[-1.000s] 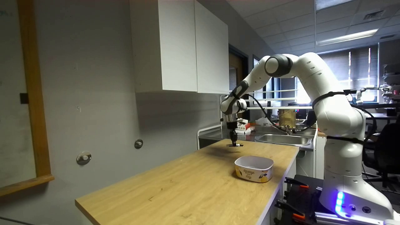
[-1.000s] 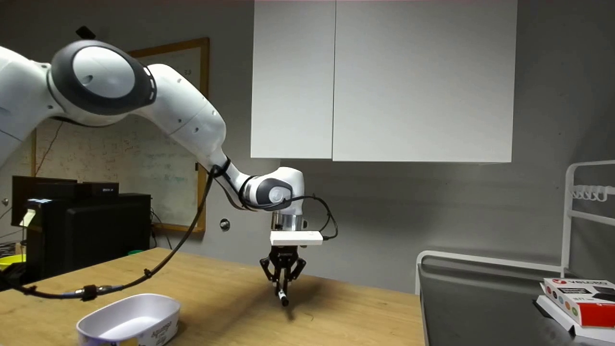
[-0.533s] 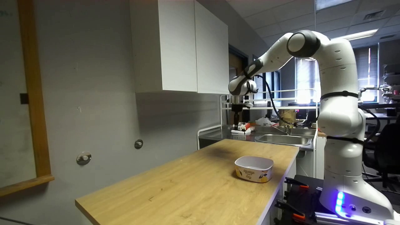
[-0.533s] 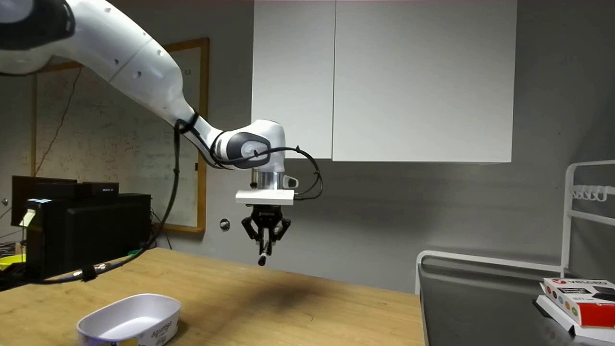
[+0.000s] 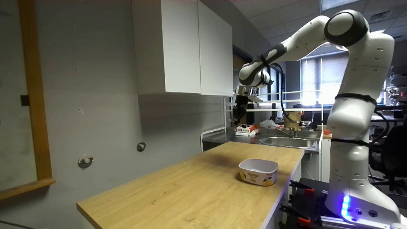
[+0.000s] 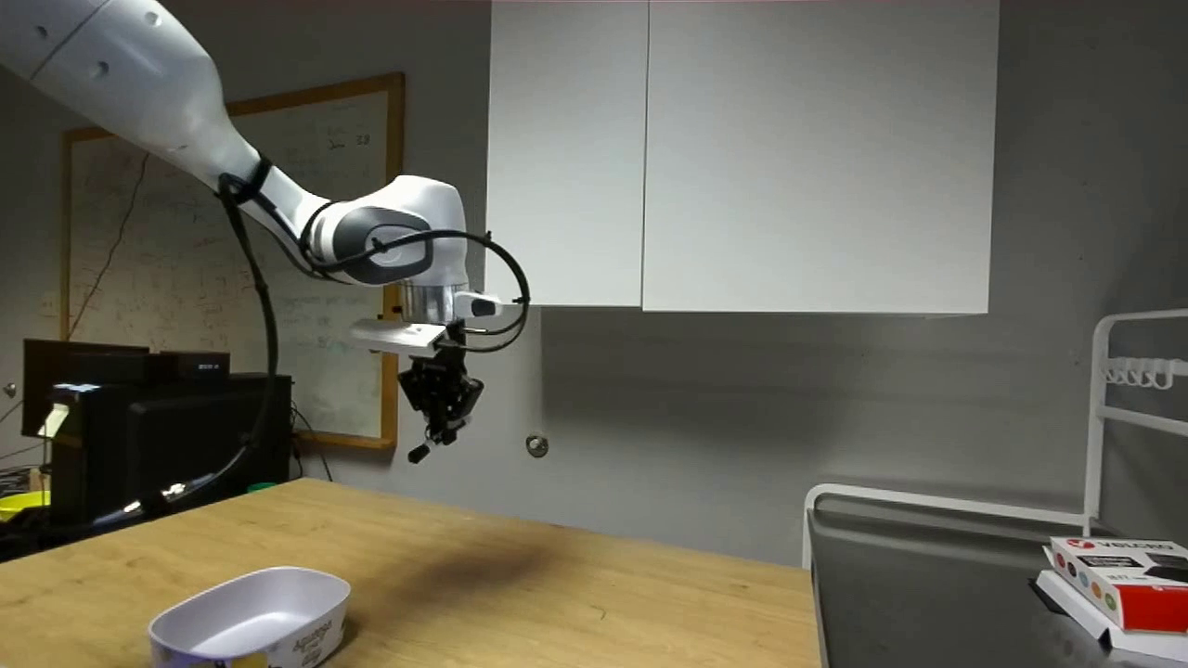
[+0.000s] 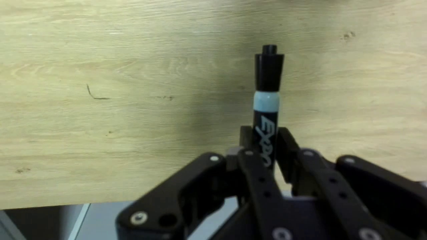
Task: Get the marker from the table and place it in the bowl
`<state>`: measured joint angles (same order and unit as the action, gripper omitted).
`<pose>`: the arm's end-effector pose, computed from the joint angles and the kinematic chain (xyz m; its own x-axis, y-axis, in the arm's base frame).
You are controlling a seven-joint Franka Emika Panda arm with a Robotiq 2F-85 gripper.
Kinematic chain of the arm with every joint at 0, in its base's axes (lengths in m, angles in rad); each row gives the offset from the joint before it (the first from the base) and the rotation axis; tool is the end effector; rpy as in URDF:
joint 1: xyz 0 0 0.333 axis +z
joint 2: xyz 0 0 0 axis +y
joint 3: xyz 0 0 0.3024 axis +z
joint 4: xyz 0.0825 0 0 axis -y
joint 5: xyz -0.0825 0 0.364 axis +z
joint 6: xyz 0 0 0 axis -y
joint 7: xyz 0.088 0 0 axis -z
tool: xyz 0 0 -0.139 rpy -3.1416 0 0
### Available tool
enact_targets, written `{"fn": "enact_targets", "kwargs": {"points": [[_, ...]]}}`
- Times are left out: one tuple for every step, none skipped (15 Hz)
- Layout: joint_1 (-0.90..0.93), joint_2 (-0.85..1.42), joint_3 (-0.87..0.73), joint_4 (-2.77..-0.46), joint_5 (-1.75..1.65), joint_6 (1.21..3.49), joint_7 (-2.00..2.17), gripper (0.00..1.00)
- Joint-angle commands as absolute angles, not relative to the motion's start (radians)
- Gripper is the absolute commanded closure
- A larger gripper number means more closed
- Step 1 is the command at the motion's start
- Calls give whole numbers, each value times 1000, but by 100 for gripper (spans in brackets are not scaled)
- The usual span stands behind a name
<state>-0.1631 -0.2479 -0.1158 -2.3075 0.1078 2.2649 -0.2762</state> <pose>0.4633 -0.1281 0.4298 0.9724 -0.0683 0.2231 -0.0552 -0.9964 -0.0647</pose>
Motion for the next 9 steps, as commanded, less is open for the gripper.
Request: {"fn": "enact_targets", "kwargs": {"points": [[-128,-300,-78,-2460,111,2459,-36,94],[-128,-295,-57,-2506,89,2546,39,94],[-132,-286,-38,-2545,61,2627,104,94],[-141,-277,-20,-2589,27,2700,155,94],[-153,-271,-4,-2630,-9,2762,203,94],[-170,-266,15,-2672,-52,2821,255,94],[-193,-268,32,-2715,-97,2869,303,94],[-218,-276,48,-2754,-139,2905,343,94],[-243,-290,63,-2789,-170,2927,374,94]]}}
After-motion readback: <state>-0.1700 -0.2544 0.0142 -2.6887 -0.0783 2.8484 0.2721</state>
